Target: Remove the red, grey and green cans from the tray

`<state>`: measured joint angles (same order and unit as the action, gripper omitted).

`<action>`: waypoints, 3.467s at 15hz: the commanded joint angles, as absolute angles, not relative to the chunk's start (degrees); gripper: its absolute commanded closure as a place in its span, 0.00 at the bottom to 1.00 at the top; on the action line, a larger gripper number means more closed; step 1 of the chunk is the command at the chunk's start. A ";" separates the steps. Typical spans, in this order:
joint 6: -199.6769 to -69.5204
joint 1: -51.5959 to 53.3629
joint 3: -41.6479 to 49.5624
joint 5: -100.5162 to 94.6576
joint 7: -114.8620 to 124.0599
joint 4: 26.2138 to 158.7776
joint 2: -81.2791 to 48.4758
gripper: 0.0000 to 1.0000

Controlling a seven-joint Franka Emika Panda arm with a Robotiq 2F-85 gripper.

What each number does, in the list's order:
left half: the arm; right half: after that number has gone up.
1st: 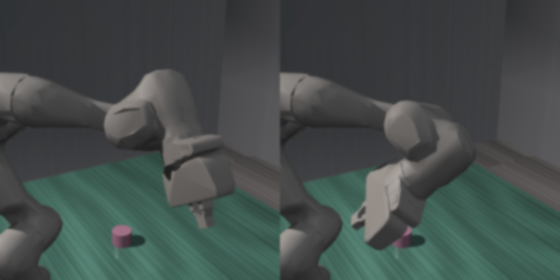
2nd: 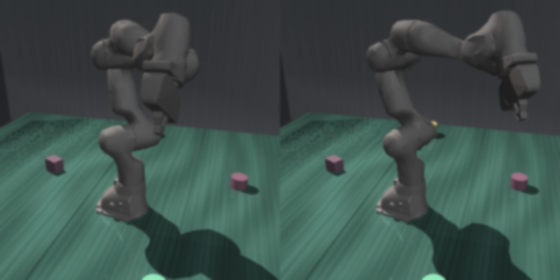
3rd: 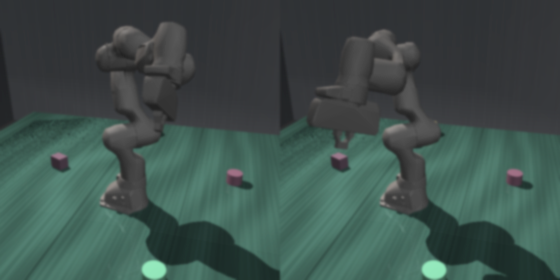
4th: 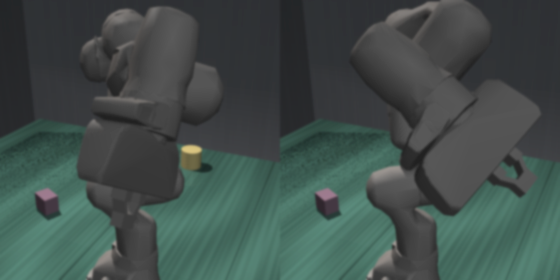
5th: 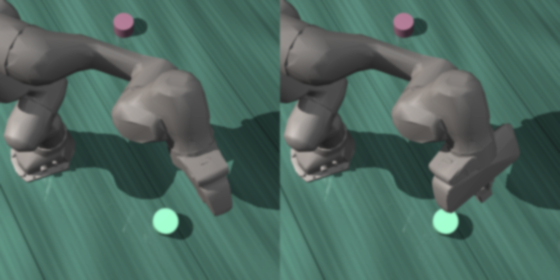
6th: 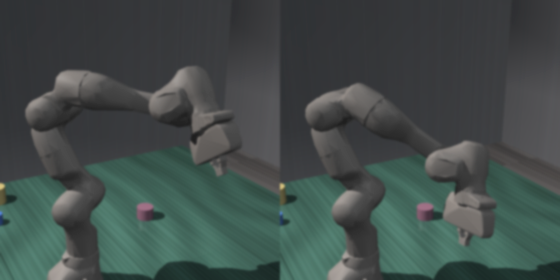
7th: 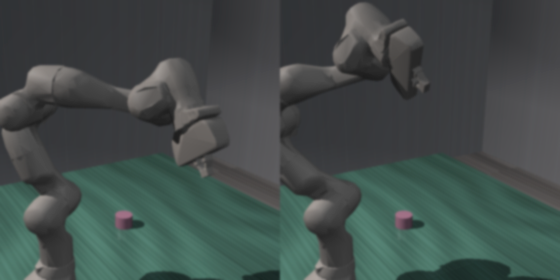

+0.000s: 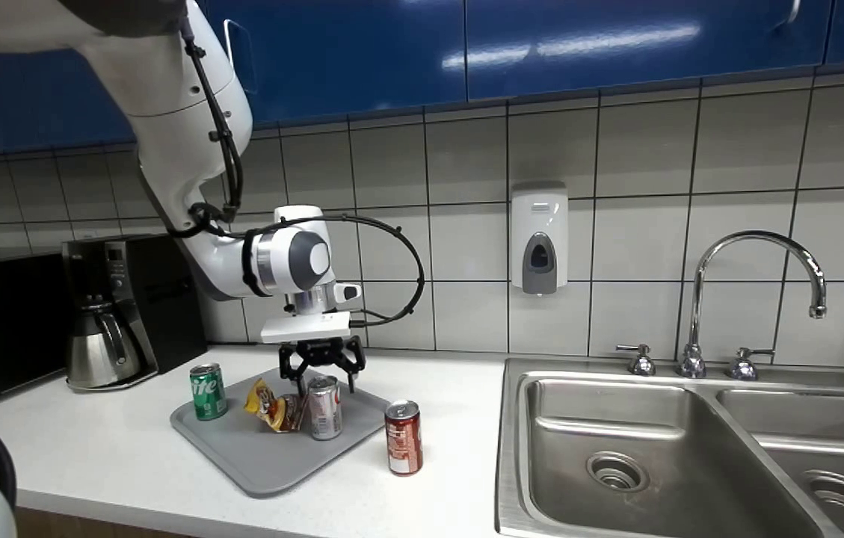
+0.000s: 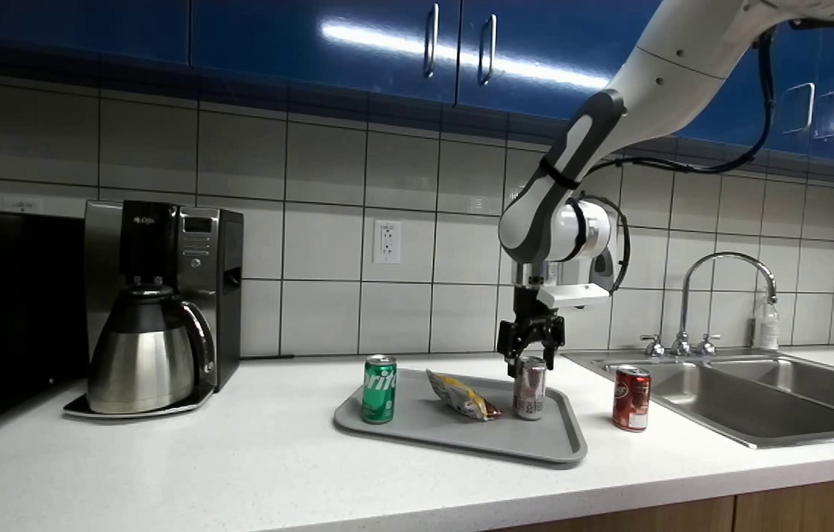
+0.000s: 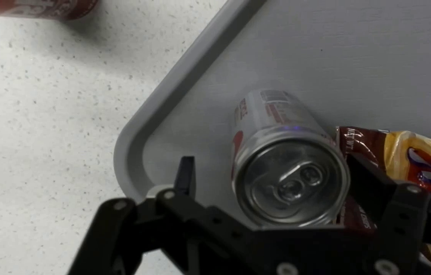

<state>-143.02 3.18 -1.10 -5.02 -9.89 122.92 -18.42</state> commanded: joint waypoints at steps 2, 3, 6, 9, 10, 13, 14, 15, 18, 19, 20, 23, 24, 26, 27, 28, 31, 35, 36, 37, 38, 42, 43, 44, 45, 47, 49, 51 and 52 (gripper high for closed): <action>-143.61 3.30 -1.24 -6.55 -8.03 122.54 -19.43 0.00; -143.65 3.30 -1.28 -6.50 -8.07 122.55 -19.57 0.00; -143.84 3.34 -1.21 -6.58 -7.99 122.68 -19.92 0.00; -143.72 3.30 -1.19 -6.53 -8.05 122.59 -20.19 0.00; -143.73 3.26 -1.22 -6.46 -8.13 122.59 -20.20 0.00; -144.77 3.10 -1.29 -6.24 -8.33 122.89 -19.99 0.34; -144.82 3.06 -1.30 -6.20 -8.42 122.87 -20.00 0.42; -144.88 3.05 -1.31 -6.18 -8.43 122.86 -20.01 0.51; -145.11 2.97 -1.33 -6.00 -8.39 123.10 -19.65 0.62; -145.10 2.89 -1.35 -5.88 -8.47 123.20 -19.43 0.62; -144.92 2.79 -1.33 -5.78 -8.54 123.25 -19.15 0.62; -143.95 2.35 -1.16 -5.47 -8.80 122.82 -18.41 0.62; -143.53 2.09 -0.89 -5.44 -8.76 122.34 -18.28 0.62; -143.28 1.50 -0.15 -5.46 -8.38 121.22 -18.24 0.62; -142.82 1.03 0.16 -5.24 -8.52 120.57 -18.12 0.62; -142.74 0.70 0.67 -5.38 -8.38 119.95 -18.01 0.62; -142.56 -0.41 2.02 -5.49 -8.03 117.75 -18.15 0.62; -142.32 -1.68 3.47 -5.55 -7.49 115.20 -18.80 0.62; -142.06 -2.06 3.82 -5.51 -7.43 114.60 -19.03 0.62; -141.90 -2.28 4.17 -5.56 -7.23 114.14 -19.21 0.62; -141.80 -2.66 4.50 -5.49 -7.10 113.64 -19.47 0.62; -141.43 -3.60 5.86 -5.55 -5.69 112.28 -20.26 0.62; -141.39 -3.72 6.32 -5.75 -5.04 112.08 -20.56 0.62; -141.07 -4.02 6.44 -5.42 -4.83 111.94 -20.81 0.62; -140.93 -4.17 6.74 -5.46 -4.41 111.82 -21.10 0.62; -140.62 -4.56 7.13 -5.27 -3.62 111.46 -21.92 0.62; -140.67 -4.77 7.54 -5.26 -2.69 111.07 -22.99 0.62; -140.65 -4.99 7.80 -5.23 -1.95 110.49 -24.23 0.62; -140.81 -4.97 8.06 -5.41 -1.31 110.20 -24.93 0.62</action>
<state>-142.83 -4.38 7.94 -5.05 -3.69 113.07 -23.05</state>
